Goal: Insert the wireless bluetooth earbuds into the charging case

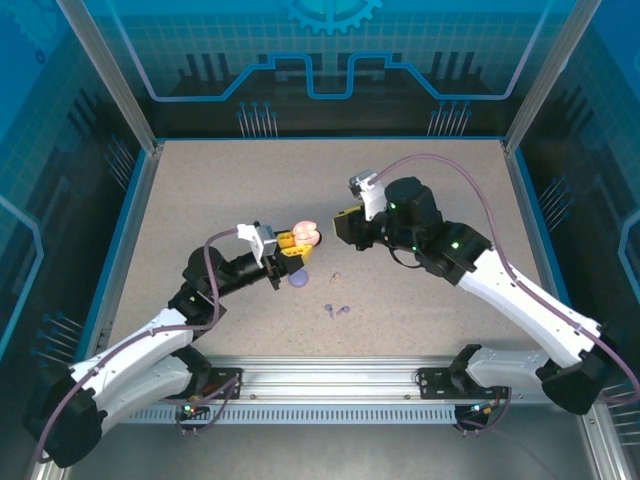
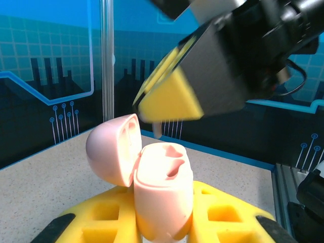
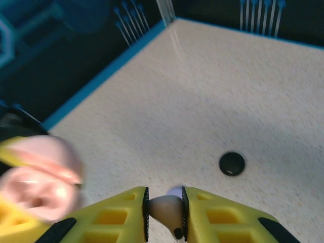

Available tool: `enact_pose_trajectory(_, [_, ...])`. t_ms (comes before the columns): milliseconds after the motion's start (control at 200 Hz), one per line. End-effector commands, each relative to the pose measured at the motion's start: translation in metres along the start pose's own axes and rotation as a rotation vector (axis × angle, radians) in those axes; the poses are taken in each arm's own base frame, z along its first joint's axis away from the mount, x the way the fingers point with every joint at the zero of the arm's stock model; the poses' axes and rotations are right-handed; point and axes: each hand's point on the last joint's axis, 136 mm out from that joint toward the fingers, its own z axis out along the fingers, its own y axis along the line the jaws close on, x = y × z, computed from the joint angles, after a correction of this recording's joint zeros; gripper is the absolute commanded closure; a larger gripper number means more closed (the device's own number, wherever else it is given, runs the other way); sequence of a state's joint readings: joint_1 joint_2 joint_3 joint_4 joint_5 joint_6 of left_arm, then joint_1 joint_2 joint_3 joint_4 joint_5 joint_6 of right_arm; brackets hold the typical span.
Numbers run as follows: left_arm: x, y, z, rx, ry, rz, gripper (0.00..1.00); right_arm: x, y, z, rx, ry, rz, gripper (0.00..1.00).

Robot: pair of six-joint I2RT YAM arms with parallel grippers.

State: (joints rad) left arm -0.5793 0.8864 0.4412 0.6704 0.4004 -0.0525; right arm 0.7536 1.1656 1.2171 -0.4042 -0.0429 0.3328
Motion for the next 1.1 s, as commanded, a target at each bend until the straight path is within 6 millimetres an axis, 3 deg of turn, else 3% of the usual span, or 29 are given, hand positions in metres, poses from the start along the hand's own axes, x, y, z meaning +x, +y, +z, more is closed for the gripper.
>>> enact_pose_trajectory(0, [-0.012,-0.008,0.004,0.048,-0.058,0.006,0.96,-0.026,0.032,-0.015,-0.138,-0.117,-0.014,0.76])
enact_pose_trajectory(125, [-0.011,-0.007,0.008,0.057,-0.06,0.003,0.96,-0.034,0.055,-0.021,-0.206,-0.141,-0.055,0.76])
enact_pose_trajectory(320, [-0.011,-0.006,0.011,0.062,-0.06,0.002,0.96,-0.033,0.077,-0.012,-0.244,-0.131,-0.105,0.76])
enact_pose_trajectory(730, [-0.011,-0.007,0.01,0.061,-0.062,0.01,0.96,-0.026,0.08,0.01,-0.229,-0.084,-0.124,0.76])
enact_pose_trajectory(1096, [-0.011,-0.007,0.008,0.058,-0.064,0.014,0.96,-0.016,0.078,0.017,-0.205,-0.035,-0.134,0.76])
